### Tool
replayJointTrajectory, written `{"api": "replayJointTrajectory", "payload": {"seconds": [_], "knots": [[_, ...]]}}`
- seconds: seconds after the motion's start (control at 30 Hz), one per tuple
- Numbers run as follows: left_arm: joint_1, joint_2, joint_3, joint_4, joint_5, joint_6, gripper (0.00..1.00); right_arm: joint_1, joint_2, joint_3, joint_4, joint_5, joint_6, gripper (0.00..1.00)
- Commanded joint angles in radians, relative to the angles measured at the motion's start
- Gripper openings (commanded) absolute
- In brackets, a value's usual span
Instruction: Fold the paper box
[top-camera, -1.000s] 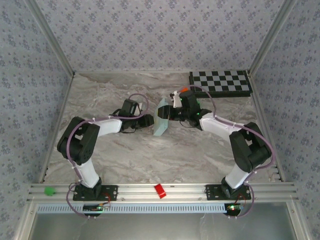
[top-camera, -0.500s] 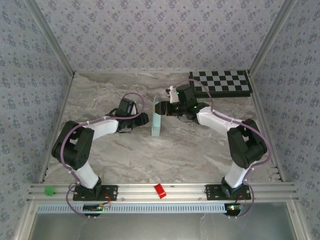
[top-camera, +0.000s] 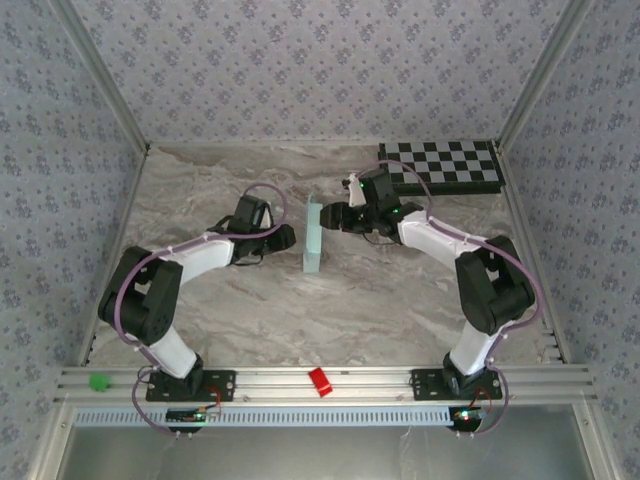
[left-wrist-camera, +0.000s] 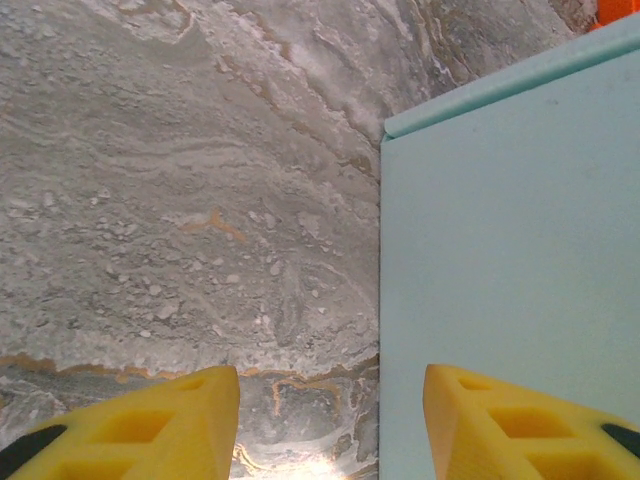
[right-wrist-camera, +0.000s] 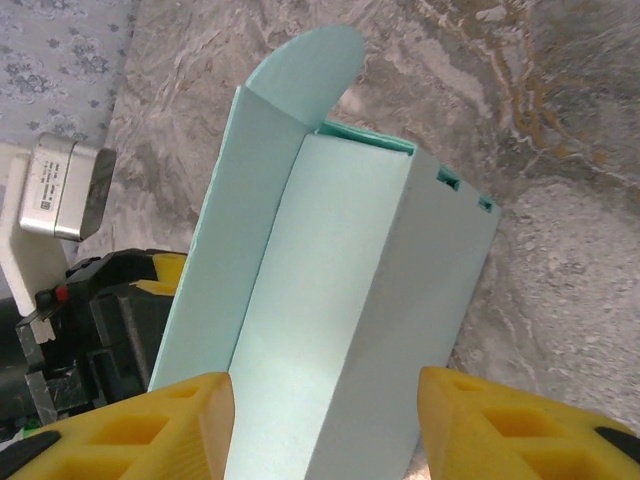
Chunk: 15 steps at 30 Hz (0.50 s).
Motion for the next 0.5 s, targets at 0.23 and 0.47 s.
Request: {"api": "replayJointTrajectory", "payload": {"seconds": [0.23, 0.47], "knots": [[0.007, 0.080, 0.112, -0.033, 0.117, 0.062, 0.51, 0.023, 0.098, 0.027, 0.069, -0.095, 0.062, 0.53], [0.008, 0.105, 0.130, -0.044, 0.125, 0.065, 0.51, 0.040, 0.107, 0.006, 0.015, 0.006, 0.083, 0.50]]}}
